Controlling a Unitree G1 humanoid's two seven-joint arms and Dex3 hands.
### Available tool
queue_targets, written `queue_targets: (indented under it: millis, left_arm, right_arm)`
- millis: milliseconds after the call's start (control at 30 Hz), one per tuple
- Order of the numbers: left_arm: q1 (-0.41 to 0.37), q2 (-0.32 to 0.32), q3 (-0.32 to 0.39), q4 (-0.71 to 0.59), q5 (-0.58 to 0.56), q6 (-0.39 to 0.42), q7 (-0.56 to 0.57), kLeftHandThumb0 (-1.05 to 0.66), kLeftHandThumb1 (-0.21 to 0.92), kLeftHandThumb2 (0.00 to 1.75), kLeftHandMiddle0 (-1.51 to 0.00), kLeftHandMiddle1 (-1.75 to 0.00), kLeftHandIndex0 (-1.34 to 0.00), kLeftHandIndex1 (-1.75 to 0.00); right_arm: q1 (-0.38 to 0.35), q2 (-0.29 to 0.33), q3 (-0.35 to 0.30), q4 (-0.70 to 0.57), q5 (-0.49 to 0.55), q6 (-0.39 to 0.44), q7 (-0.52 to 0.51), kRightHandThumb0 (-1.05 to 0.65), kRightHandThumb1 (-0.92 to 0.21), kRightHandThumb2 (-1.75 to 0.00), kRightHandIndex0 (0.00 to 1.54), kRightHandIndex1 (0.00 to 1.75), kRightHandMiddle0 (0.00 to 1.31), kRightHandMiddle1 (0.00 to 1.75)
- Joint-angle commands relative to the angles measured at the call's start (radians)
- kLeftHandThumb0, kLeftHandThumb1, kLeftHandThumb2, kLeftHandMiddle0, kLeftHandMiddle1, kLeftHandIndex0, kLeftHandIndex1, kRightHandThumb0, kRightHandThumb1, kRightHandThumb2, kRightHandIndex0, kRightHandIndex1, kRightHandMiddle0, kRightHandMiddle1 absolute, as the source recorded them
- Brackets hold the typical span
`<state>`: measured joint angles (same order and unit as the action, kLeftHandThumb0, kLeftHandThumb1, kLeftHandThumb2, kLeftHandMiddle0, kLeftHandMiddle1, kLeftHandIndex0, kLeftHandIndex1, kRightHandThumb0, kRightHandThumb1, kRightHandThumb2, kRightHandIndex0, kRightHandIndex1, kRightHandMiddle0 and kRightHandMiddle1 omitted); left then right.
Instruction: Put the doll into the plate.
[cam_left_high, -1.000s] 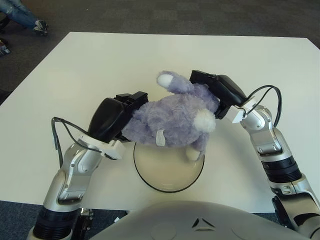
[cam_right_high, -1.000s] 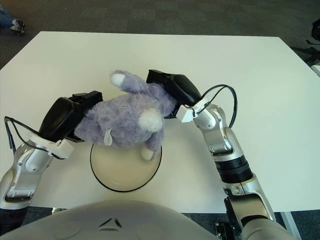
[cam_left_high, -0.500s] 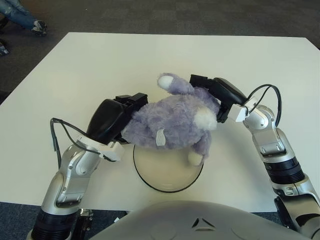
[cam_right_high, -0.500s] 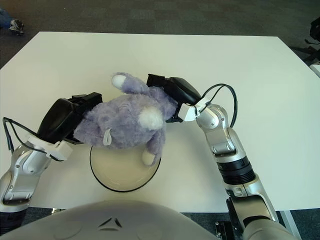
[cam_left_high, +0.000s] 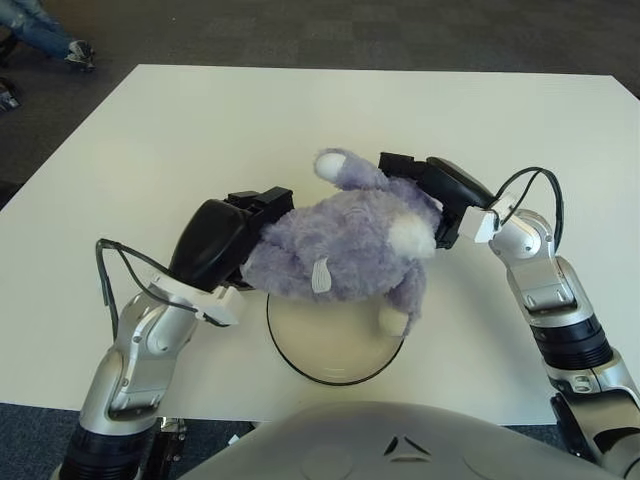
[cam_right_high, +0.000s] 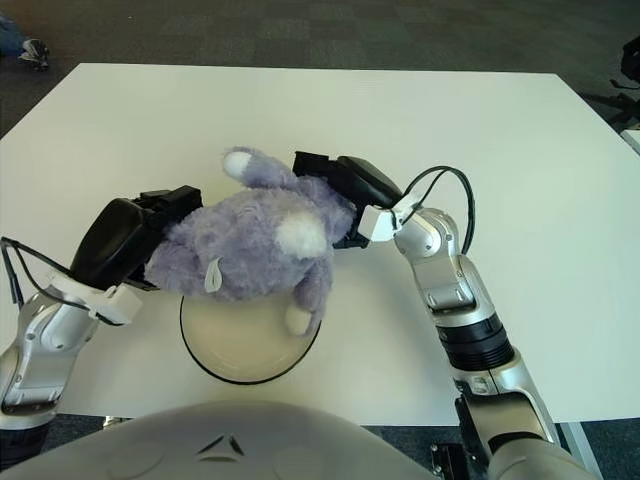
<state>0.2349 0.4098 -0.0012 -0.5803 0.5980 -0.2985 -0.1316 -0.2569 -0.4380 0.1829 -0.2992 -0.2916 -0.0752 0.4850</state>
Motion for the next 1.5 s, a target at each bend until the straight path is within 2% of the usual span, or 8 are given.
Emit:
queue_targets:
  millis: [0, 367, 633, 700, 800, 1200, 1300, 1467]
  left_arm:
    - [0.005, 0.001, 0.024, -0.011, -0.004, 0.013, -0.003, 0.0, 0.01, 1.62, -0.82, -1.62, -0.67, -1.75]
    - [0.016, 0.001, 0.034, -0.044, -0.034, 0.073, -0.061, -0.01, 0.09, 1.55, -0.7, -1.74, -0.66, -1.68]
    - [0.011, 0.003, 0.035, -0.059, -0.063, 0.108, -0.101, -0.01, 0.17, 1.45, -0.6, -1.75, -0.65, -1.66]
    - [0.011, 0.002, 0.035, -0.064, -0.075, 0.121, -0.115, -0.01, 0.19, 1.43, -0.58, -1.75, -0.64, -1.64]
    - [0.01, 0.0, 0.035, -0.072, -0.088, 0.137, -0.13, -0.01, 0.24, 1.35, -0.55, -1.75, -0.63, -1.59]
    - [0.001, -0.001, 0.037, -0.082, -0.14, 0.147, -0.146, -0.01, 0.51, 1.05, -0.36, -1.71, -0.42, -1.67]
    - [-0.001, 0.001, 0.037, -0.083, -0.151, 0.149, -0.152, -0.27, 0.58, 0.89, -0.2, -1.65, -0.47, -1.61]
    - [-0.003, 0.003, 0.037, -0.083, -0.159, 0.148, -0.155, -0.37, 0.65, 0.77, -0.12, -1.56, -0.46, -1.59]
  right_arm:
    - [0.003, -0.023, -0.01, -0.022, 0.01, 0.021, 0.022, 0.0, 0.07, -1.72, 0.9, 1.71, 0.7, 1.68]
    - [0.003, -0.052, -0.013, -0.03, 0.009, 0.022, 0.045, -0.01, -0.11, -1.47, 0.78, 1.75, 0.66, 1.49]
    - [0.001, -0.075, -0.016, -0.027, 0.006, -0.008, 0.051, -0.01, -0.41, -1.2, 0.43, 1.75, 0.42, 1.72]
    - [0.0, -0.08, -0.015, -0.027, 0.01, -0.01, 0.055, 0.21, -0.42, -1.18, 0.47, 1.75, 0.25, 1.63]
    - [-0.002, -0.087, -0.016, -0.027, 0.015, -0.01, 0.061, -0.24, -0.23, -1.19, 0.2, 1.59, 0.06, 1.47]
    - [-0.014, -0.123, -0.02, -0.032, 0.039, -0.017, 0.11, -0.4, -0.13, -1.19, 0.01, 1.39, 0.0, 1.11]
    - [-0.017, -0.133, -0.02, -0.031, 0.044, -0.026, 0.123, -0.43, -0.16, -1.15, 0.01, 1.25, 0.0, 1.0]
    - [-0.019, -0.141, -0.021, -0.024, 0.051, -0.049, 0.124, -0.47, -0.18, -1.12, 0.0, 1.09, 0.0, 0.91]
